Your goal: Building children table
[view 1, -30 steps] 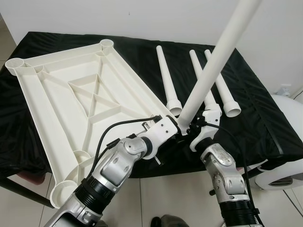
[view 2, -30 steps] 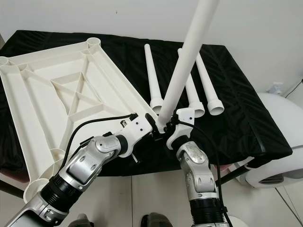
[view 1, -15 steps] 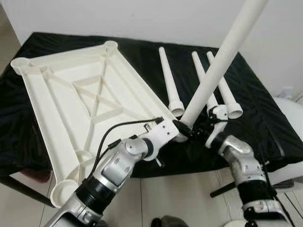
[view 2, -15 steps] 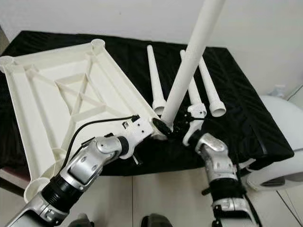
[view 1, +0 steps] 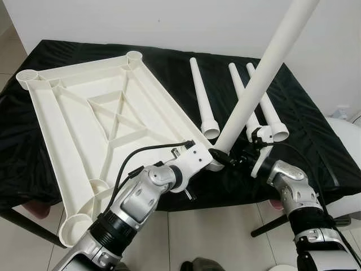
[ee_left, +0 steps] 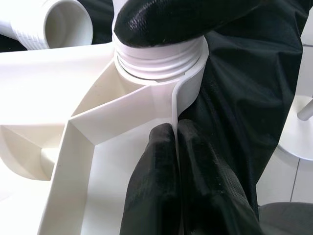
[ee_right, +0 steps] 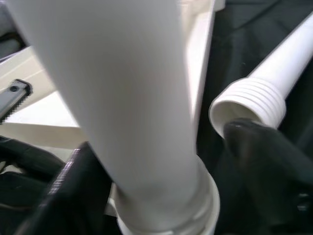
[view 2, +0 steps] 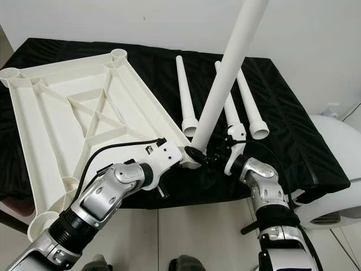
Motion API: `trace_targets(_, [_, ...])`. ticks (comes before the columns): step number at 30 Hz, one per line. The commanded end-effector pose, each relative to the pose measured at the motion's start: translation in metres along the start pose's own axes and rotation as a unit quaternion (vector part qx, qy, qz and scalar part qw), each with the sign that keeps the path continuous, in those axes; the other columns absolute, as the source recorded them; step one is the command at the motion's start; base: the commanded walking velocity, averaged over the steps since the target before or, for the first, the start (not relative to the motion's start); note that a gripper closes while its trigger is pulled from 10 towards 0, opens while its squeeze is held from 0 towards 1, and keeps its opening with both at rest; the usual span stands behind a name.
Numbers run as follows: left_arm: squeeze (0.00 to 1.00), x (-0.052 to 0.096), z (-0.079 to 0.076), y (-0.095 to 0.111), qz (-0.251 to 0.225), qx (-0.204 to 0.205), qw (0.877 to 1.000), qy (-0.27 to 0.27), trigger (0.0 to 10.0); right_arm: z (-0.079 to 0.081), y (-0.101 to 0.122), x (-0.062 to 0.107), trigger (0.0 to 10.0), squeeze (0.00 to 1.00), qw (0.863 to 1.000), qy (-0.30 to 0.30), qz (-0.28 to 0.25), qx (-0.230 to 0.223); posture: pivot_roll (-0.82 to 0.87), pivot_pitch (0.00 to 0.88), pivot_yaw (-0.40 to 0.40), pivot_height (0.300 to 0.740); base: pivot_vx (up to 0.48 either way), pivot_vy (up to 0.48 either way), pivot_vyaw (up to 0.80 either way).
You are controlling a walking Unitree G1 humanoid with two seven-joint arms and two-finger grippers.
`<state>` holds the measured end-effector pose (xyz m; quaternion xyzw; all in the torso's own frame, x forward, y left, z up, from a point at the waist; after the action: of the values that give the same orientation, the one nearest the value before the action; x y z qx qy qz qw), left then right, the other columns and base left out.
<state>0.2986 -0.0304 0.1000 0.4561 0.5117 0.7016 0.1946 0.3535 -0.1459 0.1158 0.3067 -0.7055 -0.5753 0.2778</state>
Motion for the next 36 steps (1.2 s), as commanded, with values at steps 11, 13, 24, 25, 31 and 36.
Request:
trace_targets(11, [0.00, -0.004, -0.003, -0.017, 0.031, 0.014, 0.999, -0.008, 10.0, -0.016, 0.006, 0.007, 2.9, 0.00, 0.999, -0.035, -0.015, 0.013, -0.02, 0.021, -0.073, 0.740, 0.000, 0.000, 0.00])
trace_targets(13, [0.00, -0.004, -0.003, -0.018, 0.032, 0.013, 0.999, -0.008, 10.0, -0.013, 0.006, 0.007, 10.0, 0.00, 0.999, -0.035, -0.016, 0.013, -0.02, 0.020, -0.071, 0.740, 0.000, 0.000, 0.00])
trace_targets(24, [0.00, -0.003, -0.002, -0.020, 0.036, 0.009, 0.999, -0.012, 10.0, 0.017, 0.014, -0.005, 10.0, 0.00, 0.995, -0.075, -0.058, 0.004, -0.03, 0.012, -0.051, 0.740, 0.000, 0.000, 0.00])
trace_targets(25, [0.00, -0.003, -0.002, -0.020, 0.036, 0.009, 0.999, -0.012, 10.0, 0.017, 0.014, -0.005, 10.0, 0.00, 0.995, -0.075, -0.058, 0.004, -0.03, 0.012, -0.051, 0.740, 0.000, 0.000, 0.00])
trace_targets(31, [0.00, -0.002, -0.002, -0.021, 0.038, 0.006, 0.999, -0.015, 10.0, 0.026, 0.028, -0.015, 10.0, 0.00, 0.989, -0.125, -0.077, 0.004, -0.03, 0.010, -0.047, 0.740, 0.000, 0.000, 0.00])
trace_targets(36, [0.00, -0.002, -0.003, -0.023, 0.040, 0.004, 0.999, -0.018, 10.0, 0.028, 0.040, -0.025, 10.0, 0.00, 0.978, -0.195, -0.080, 0.000, -0.03, 0.015, -0.047, 0.740, 0.000, 0.000, 0.00])
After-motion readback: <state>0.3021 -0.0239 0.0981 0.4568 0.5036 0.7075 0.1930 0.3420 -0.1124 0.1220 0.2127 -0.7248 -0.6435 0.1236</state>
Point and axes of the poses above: a point about 5 cm out from each wrist's last joint towards the gripper, its own x axis pointing back from the gripper into the wrist, its own y axis along the axis of the wrist's last joint, z = x × y, the point moved 6 cm from there along -x, pointing out of the wrist towards the gripper, and after that the axes turned 10 degrees about x, right-handed, at the moved point
